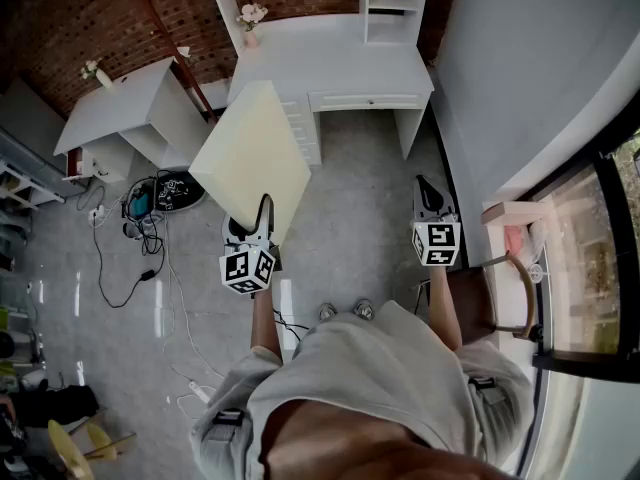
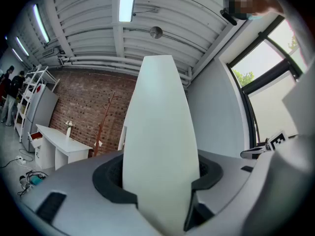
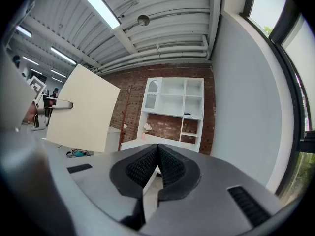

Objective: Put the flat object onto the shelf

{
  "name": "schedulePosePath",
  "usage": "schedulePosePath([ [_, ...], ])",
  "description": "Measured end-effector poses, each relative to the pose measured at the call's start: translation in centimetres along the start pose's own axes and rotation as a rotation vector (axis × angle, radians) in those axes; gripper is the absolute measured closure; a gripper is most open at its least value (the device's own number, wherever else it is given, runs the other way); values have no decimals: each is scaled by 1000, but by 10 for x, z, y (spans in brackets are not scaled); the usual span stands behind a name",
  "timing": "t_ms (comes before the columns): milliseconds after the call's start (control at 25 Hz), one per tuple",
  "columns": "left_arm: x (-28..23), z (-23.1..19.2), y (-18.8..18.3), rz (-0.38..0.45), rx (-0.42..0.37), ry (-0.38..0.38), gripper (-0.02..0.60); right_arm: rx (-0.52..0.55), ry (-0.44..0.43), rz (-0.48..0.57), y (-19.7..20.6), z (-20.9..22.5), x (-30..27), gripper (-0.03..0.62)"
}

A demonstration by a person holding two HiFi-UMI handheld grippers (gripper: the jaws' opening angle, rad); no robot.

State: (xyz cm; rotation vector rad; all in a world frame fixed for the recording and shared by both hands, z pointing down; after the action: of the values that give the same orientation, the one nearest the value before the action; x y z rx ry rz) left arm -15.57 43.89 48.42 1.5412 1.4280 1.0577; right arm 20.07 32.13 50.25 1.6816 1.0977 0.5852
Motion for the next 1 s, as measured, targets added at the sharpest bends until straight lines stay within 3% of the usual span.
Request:
schedulePosePath([
  [1000,-16,31,11,14,-8,-10,296,26,-37,-3,22,22,-3,566],
])
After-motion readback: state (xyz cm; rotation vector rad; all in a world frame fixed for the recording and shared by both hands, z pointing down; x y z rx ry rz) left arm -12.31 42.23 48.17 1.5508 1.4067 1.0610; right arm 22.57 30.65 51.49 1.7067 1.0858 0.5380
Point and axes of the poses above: the fingertips, and each gripper's own axes: x backward along the fingers, z to its right, y out of its underside, the point moved 1 cm from there along x, backward along the fingers, and after that the axes turned 13 degrees about x, right-handed, at the moved point
